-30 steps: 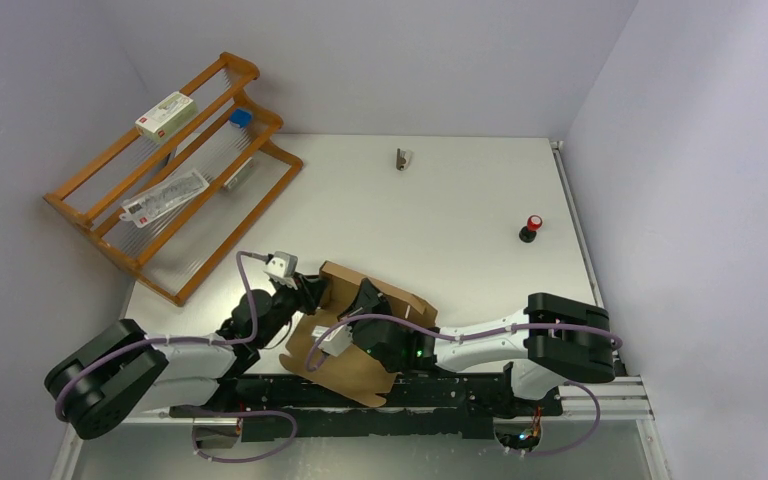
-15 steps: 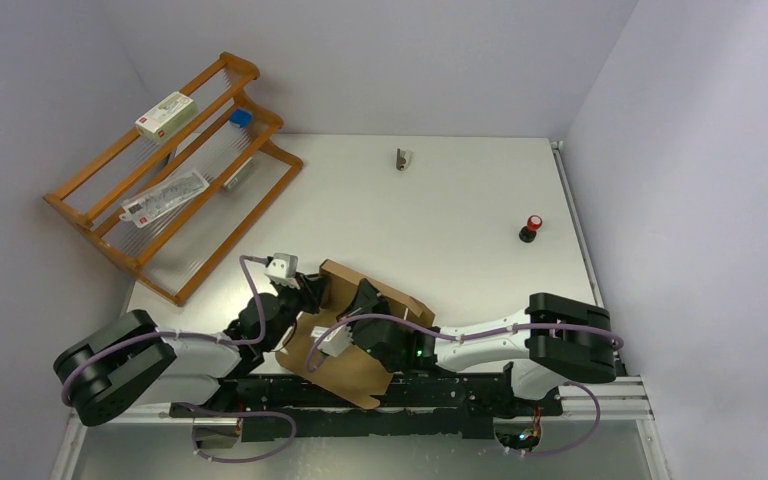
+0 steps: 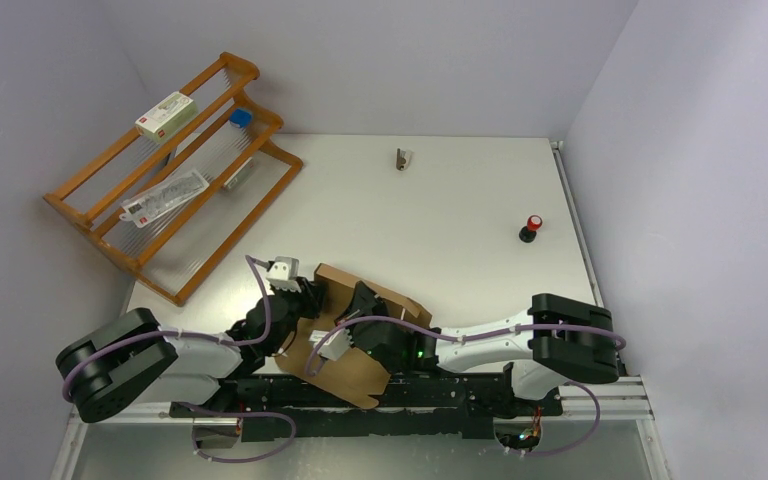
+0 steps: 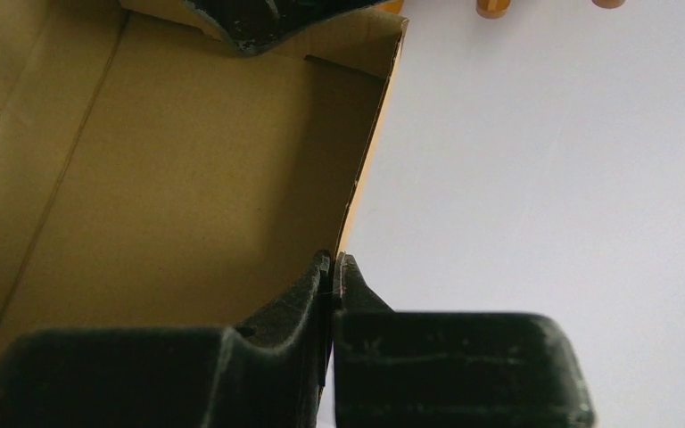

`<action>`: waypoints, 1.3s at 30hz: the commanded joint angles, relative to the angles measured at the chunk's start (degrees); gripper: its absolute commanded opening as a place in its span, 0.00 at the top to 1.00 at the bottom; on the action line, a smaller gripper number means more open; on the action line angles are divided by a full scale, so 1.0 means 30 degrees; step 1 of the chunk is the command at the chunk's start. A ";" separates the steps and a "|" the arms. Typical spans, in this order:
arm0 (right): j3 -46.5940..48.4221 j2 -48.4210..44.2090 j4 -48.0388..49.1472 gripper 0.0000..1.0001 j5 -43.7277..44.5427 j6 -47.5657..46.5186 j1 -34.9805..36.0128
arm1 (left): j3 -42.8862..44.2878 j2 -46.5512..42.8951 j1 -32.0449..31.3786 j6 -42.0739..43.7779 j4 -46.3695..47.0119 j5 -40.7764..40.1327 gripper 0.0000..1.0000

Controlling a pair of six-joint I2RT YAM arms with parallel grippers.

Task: Fold the paper box

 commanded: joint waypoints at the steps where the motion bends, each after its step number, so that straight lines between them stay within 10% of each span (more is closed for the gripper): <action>1: -0.0431 -0.0082 -0.1464 1.00 -0.1119 0.0358 0.0314 | -0.0054 0.0248 0.0003 -0.0068 -0.2135 -0.1651 0.69; 32: 0.0154 -0.0764 -0.3590 1.00 -0.2181 0.1905 0.0336 | 0.3951 0.1388 -0.2176 -1.1084 -1.3702 -1.1882 0.91; 39: 0.0102 -0.1162 -0.3819 1.00 -0.2683 0.2390 0.0344 | 0.2144 0.0805 -0.2158 -0.7113 -0.7805 -1.0184 0.86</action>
